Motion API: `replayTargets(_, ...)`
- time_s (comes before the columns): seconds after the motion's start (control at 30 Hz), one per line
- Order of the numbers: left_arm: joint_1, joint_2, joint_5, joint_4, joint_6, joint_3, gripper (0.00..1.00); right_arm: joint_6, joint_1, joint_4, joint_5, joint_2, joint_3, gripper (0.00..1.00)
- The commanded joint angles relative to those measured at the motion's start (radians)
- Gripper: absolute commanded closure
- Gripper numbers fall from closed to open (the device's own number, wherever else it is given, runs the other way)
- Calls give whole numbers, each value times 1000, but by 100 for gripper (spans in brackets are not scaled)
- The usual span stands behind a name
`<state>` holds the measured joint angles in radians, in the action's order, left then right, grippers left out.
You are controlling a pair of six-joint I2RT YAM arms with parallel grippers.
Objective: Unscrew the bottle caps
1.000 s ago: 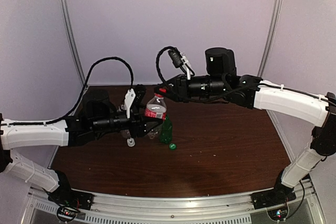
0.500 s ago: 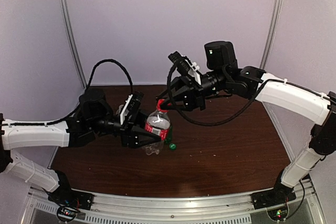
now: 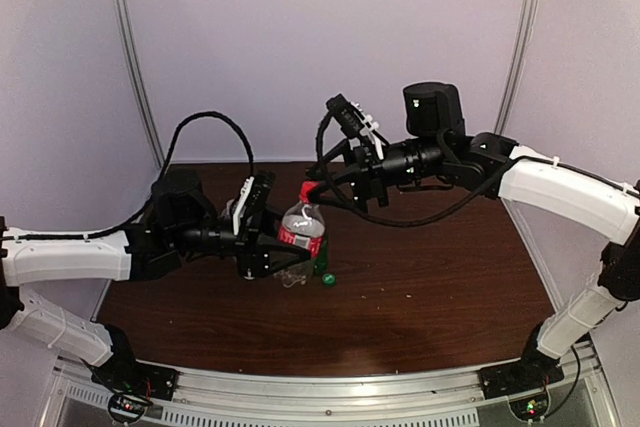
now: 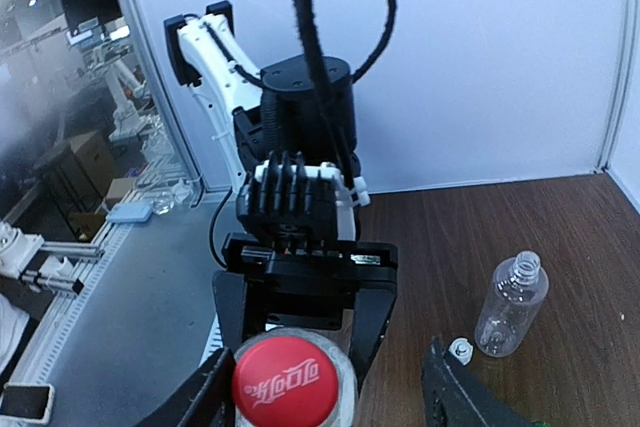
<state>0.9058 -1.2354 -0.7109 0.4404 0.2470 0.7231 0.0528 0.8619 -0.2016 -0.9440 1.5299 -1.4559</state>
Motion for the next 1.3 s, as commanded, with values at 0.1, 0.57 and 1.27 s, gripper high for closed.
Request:
replayTargets(0.1, 8, 14, 170, -44, -56, 46, 71, -232, -6, 56, 264, -91, 8, 28)
replayTargets(0.57, 10, -2, 360, -72, -39, 62, 71, -419, 24, 39, 488, -35, 9, 17)
replayTargets(1.27, 10, 5, 406, -91, -50, 52, 71, -420, 62, 62, 416, 43, -31, 59)
